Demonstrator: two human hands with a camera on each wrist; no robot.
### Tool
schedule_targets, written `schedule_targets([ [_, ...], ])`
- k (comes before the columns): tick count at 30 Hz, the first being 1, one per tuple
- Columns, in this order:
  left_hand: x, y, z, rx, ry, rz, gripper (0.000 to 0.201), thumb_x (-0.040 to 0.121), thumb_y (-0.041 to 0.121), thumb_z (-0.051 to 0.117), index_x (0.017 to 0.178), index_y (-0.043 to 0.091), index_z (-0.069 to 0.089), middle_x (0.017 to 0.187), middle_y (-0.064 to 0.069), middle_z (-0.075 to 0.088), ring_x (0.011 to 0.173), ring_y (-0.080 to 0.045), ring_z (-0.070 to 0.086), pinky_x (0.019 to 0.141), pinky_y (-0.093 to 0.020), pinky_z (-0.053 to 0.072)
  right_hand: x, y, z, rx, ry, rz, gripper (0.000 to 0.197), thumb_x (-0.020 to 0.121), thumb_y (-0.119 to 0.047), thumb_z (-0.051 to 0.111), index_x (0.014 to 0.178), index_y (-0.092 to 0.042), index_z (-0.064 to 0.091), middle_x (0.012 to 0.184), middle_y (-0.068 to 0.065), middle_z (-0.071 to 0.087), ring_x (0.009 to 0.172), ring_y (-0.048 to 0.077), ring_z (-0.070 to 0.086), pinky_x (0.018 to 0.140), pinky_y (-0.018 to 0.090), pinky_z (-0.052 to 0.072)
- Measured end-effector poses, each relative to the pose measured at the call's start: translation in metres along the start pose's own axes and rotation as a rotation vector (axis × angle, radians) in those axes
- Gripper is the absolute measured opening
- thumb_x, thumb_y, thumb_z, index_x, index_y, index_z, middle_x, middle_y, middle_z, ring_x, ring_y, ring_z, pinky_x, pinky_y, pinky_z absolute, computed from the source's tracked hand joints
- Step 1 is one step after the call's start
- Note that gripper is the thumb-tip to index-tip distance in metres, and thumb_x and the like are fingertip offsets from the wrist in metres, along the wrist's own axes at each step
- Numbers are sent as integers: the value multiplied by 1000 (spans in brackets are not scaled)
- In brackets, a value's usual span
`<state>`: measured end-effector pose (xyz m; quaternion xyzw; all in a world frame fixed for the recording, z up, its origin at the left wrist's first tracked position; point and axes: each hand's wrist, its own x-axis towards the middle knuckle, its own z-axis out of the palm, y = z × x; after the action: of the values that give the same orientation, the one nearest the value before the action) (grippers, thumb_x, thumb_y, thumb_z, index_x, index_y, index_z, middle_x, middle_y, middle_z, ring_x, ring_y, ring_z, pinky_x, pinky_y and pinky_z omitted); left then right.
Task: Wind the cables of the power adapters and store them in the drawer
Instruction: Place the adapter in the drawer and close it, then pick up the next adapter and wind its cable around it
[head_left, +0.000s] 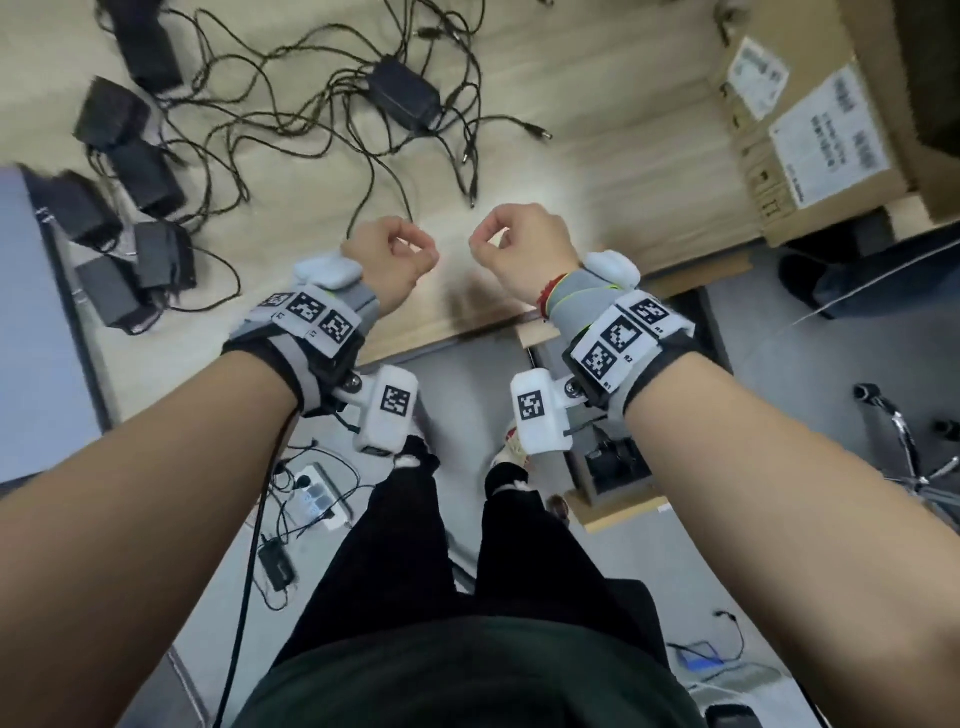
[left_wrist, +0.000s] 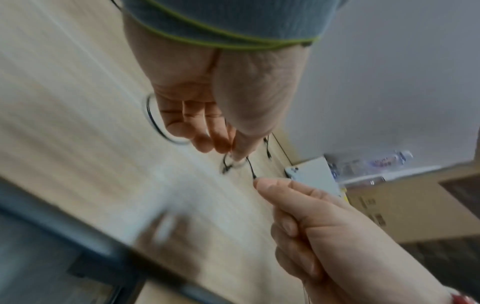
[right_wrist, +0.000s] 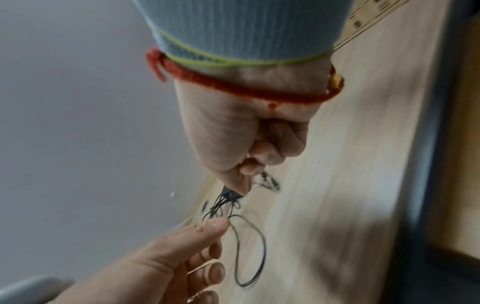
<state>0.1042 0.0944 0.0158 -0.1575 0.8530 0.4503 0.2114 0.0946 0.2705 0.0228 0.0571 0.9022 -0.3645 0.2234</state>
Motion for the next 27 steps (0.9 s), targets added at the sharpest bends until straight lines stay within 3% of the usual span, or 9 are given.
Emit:
schedule_targets([
  [3,11,-22,-58,20,99,-43,9,86,24,70,93,23,65,68,11,55,61,-6,52,53,-18,40,12,-55,20,-23,-51,-32,12,86,-27,61,89,-20,69,60,-8,52,79,21,58,76,29,47],
  [5,17,-45,-101,29,165,-78,15,85,25,71,98,22,64,78,8,57,67,-10,53,57,-21,39,24,-95,41,-59,-91,-60,10,86,-27,61,87,-21,68,61,-9,52,79,21,58,74,28,47],
  [8,22,-71,-128,154,228,-92,28,79,32,73,104,23,64,103,-1,61,90,-18,57,77,-29,45,36,-115,57,-83,-146,-39,7,86,-25,61,82,-24,66,65,-9,55,74,17,56,65,24,39],
  [10,24,-90,-156,264,262,-131,41,71,43,72,108,29,63,113,-5,61,102,-25,58,88,-39,49,44,-140,79,-90,-201,-32,7,84,-26,61,78,-25,66,66,-7,60,73,18,60,68,25,45],
  [12,27,-107,-181,359,295,-213,49,68,45,70,114,31,60,120,-7,58,109,-31,56,91,-43,49,51,-165,101,-78,-244,-14,8,80,-28,61,77,-25,67,71,-2,67,70,24,64,69,29,53],
  [14,31,-120,-198,425,304,-289,55,72,35,74,123,29,57,127,-10,54,116,-32,52,93,-41,45,57,-184,119,-91,-276,-7,8,80,-27,60,80,-25,68,79,1,70,68,24,63,67,30,54],
  [18,37,-138,-211,443,244,-334,66,78,27,74,136,18,42,135,-15,44,115,-35,53,91,-37,41,63,-203,143,-96,-301,38,8,81,-29,59,80,-27,67,87,5,71,70,25,63,62,27,49],
  [22,50,-149,-210,460,197,-328,80,70,22,79,136,10,35,134,-15,43,106,-30,58,74,-31,36,66,-212,153,-120,-303,73,11,83,-29,57,85,-27,68,92,6,72,71,24,63,61,24,47],
  [27,65,-153,-205,463,132,-308,88,66,32,85,134,10,34,128,-14,47,93,-26,54,73,-32,38,64,-209,157,-140,-335,72,9,83,-29,55,83,-32,64,97,4,70,75,23,69,59,24,48],
])
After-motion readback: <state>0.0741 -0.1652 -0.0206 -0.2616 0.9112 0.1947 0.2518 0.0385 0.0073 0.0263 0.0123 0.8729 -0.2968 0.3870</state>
